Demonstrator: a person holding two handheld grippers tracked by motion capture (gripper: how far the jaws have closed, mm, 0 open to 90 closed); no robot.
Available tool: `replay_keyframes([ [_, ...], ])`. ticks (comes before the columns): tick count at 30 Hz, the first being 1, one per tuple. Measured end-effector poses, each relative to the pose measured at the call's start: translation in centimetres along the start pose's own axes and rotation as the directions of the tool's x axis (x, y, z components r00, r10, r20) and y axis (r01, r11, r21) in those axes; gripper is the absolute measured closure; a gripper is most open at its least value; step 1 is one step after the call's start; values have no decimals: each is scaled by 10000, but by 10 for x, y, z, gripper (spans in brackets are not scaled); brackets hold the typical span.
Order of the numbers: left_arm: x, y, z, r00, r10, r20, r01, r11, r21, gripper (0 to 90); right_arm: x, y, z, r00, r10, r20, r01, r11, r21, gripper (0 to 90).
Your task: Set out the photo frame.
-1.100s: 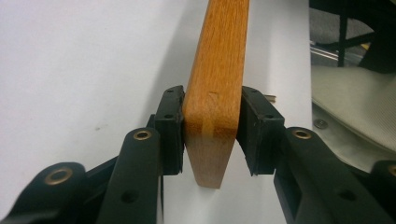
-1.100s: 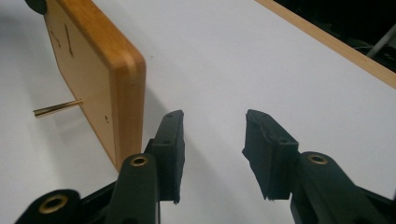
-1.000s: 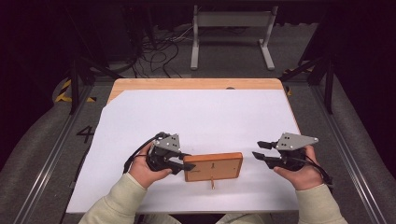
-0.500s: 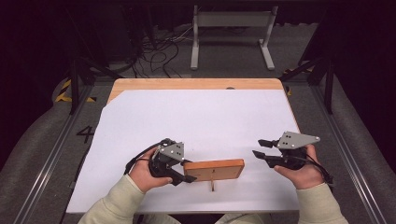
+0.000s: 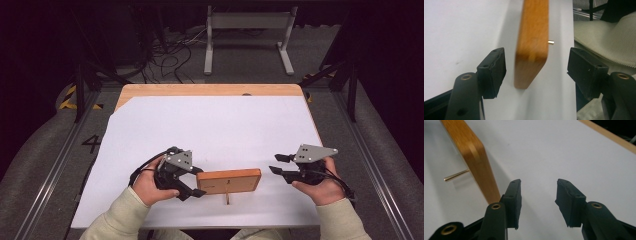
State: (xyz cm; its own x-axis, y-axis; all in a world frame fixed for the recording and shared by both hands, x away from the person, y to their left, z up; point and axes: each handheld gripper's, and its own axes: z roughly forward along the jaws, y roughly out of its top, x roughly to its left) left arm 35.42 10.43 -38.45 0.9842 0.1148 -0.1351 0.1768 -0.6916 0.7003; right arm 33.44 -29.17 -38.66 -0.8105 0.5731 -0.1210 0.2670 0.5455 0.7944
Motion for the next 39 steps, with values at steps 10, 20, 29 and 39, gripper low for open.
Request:
replay_keyframes([
  [10,3,-13,-20,9998,-151,-118,144,9984,-549,359,13,-17,11,9970,-75,-772,140,9965,829,686],
  [20,-2,-8,-7,9988,337,365,-323,9988,-365,376,14,-17,10,9967,-152,-795,214,9968,776,688],
  [29,-9,-5,-4,9918,876,927,-844,9957,-380,413,14,-17,9,9966,-152,-810,214,9968,766,678],
  [39,-12,-4,-2,9868,1030,1250,-1011,9946,-220,398,14,-18,9,9966,-127,-818,191,9967,789,670],
])
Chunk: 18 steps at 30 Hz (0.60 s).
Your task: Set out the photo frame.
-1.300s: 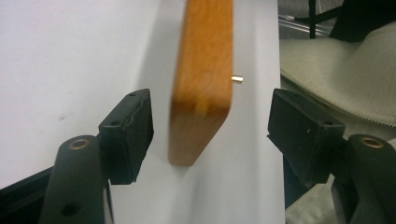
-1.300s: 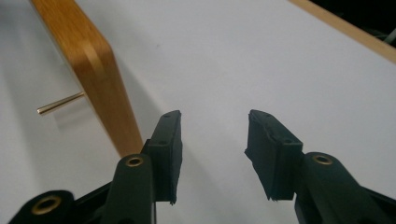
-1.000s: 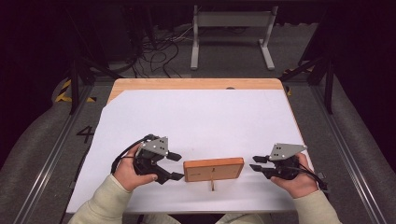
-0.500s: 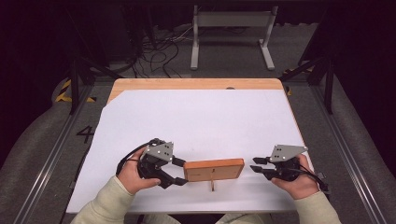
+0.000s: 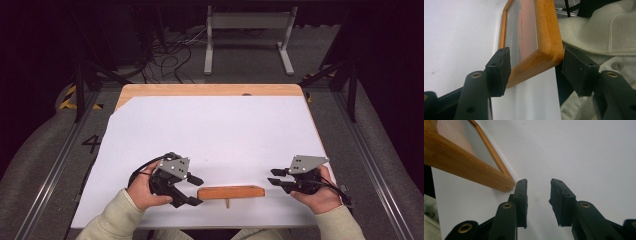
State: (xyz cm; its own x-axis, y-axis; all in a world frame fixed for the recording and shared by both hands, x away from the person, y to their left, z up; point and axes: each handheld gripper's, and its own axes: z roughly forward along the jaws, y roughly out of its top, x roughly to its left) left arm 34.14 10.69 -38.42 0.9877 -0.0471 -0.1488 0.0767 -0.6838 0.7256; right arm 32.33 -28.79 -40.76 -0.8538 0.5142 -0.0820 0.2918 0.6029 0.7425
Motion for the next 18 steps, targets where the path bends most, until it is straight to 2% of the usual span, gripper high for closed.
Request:
replay_keyframes([
  [3,0,0,-2,10000,-14,31,14,10000,-86,392,0,0,1,10000,-15,-21,15,10000,22,669],
  [9,0,-5,-15,9997,-151,-197,144,9993,-345,388,1,0,3,9999,-37,-142,40,9998,169,673],
  [13,1,-9,-24,9976,-374,-575,362,9991,-222,384,2,-1,5,9997,-15,-223,23,9993,372,703],
  [17,4,-13,-37,9941,-628,-880,564,9957,-731,390,5,-5,7,9989,-100,-460,134,9972,737,761],
  [18,4,-13,-37,9941,-628,-880,564,9957,-731,391,5,-5,7,9989,-100,-460,134,9972,737,761],
])
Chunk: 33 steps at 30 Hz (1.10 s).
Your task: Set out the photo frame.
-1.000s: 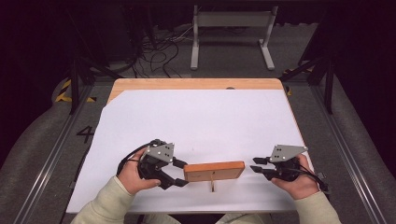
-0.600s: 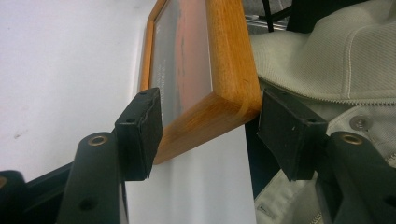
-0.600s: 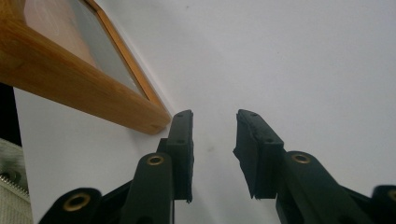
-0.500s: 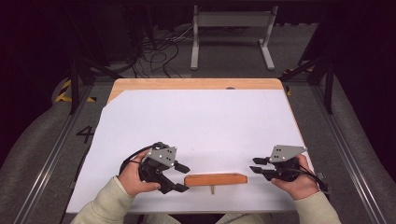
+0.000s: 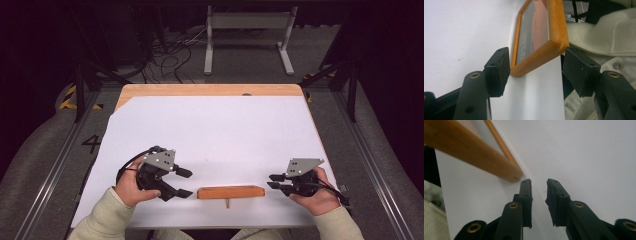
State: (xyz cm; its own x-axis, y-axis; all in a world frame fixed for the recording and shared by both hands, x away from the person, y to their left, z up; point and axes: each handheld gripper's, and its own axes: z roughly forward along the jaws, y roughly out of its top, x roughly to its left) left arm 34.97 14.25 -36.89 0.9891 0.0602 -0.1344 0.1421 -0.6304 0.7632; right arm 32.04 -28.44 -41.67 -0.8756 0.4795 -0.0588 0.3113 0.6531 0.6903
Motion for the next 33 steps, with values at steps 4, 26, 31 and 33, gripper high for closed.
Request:
replay_keyframes([
  [4,10,-7,-5,9949,-626,-788,596,9974,-396,384,4,-6,0,9990,-169,-421,181,9994,303,853],
  [26,22,-16,-9,9631,-1631,-2139,1477,9853,-863,367,21,1,32,9861,-384,-1617,477,9974,544,900],
  [31,22,-16,-8,9635,-1589,-2153,1445,9862,-808,364,19,1,37,9890,-139,-1470,226,9981,575,900],
  [33,23,-16,-7,9632,-1592,-2167,1448,9861,-810,363,18,1,37,9901,-19,-1405,93,9986,520,900],
])
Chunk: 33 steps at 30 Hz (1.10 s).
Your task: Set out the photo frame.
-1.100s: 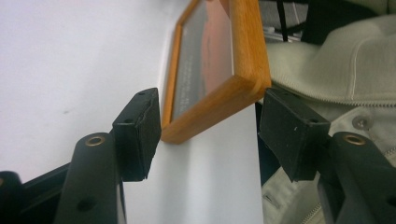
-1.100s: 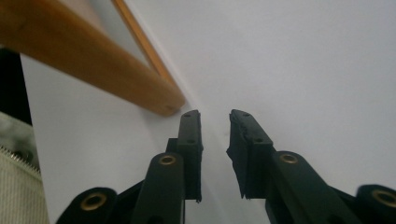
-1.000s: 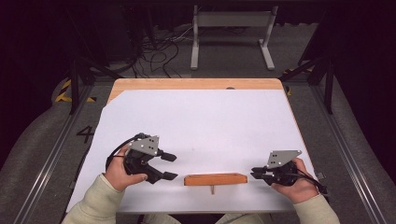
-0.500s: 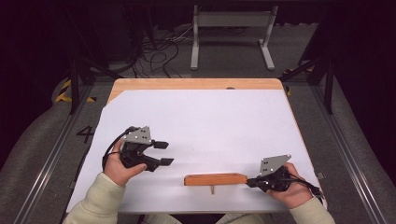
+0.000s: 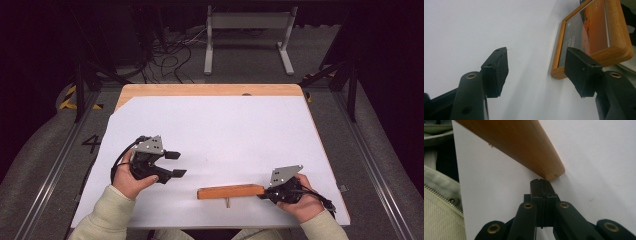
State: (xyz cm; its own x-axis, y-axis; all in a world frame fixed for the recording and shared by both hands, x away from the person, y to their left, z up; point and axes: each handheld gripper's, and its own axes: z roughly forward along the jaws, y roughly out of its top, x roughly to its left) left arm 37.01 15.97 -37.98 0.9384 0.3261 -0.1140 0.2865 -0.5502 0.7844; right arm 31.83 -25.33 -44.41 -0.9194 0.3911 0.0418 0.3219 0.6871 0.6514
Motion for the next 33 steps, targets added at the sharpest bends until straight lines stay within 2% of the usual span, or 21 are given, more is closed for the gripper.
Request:
replay_keyframes([
  [8,0,0,3,10000,1,31,-1,9999,138,358,-12,5,7,9973,722,118,-717,9967,-379,900],
  [17,1,-4,4,9999,-98,30,97,9998,201,358,-26,26,20,9965,829,143,-820,9954,-501,900],
  [26,1,-10,6,9996,-283,86,280,9990,334,357,-44,41,28,9915,1256,350,-1231,9901,-669,900],
  [33,-1,-14,14,9992,-355,156,343,9971,678,357,-56,49,33,9858,1581,563,-1534,9849,-797,900],
])
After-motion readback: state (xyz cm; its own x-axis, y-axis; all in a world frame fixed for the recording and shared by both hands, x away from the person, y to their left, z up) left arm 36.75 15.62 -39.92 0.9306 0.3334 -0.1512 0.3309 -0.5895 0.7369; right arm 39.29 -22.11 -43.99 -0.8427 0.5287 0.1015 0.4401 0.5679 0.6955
